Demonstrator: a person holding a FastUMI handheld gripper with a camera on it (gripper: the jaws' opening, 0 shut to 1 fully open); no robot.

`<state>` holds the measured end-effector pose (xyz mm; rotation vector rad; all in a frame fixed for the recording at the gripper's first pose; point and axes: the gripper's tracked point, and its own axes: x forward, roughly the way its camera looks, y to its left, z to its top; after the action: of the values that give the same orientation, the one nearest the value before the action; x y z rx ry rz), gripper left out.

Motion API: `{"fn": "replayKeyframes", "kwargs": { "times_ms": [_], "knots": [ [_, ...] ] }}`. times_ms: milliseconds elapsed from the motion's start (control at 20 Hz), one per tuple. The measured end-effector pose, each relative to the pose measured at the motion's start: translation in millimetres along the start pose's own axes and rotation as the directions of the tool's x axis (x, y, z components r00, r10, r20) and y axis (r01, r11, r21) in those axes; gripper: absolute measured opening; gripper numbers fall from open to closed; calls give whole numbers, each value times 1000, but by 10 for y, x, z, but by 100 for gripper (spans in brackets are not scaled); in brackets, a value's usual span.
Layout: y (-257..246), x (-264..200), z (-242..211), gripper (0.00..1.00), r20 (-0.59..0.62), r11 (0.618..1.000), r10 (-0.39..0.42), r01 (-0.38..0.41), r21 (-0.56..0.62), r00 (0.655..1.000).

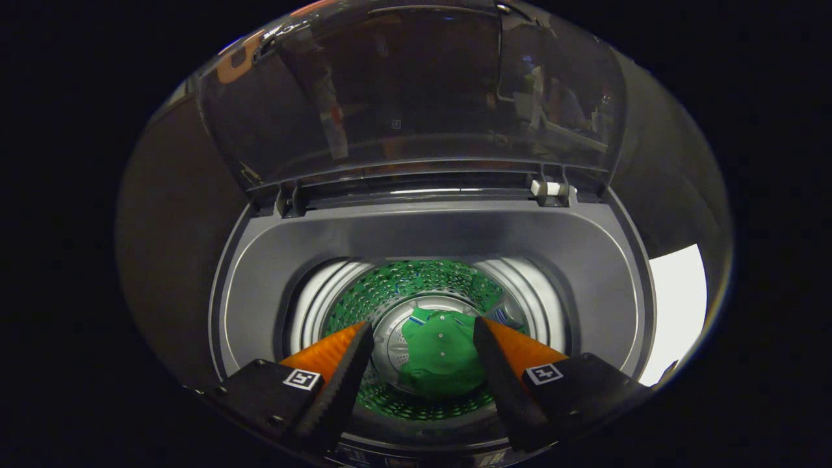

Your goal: Put the clothes into the washing machine and then close the washing machine lid.

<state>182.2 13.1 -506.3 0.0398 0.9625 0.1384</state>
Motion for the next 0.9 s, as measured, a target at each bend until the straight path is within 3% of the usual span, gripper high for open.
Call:
{"fn": "replayKeyframes", "kwargs": {
  "times_ms": [350, 700, 900],
  "knots": [
    [190, -949, 782, 99, 263, 999, 32, -24, -33, 964],
    [407, -1915, 1931, 98, 501, 998, 58, -54, -24, 863],
    [433, -2091, 2588, 98, 576, 998, 57, -50, -28, 815]
  ]
}}
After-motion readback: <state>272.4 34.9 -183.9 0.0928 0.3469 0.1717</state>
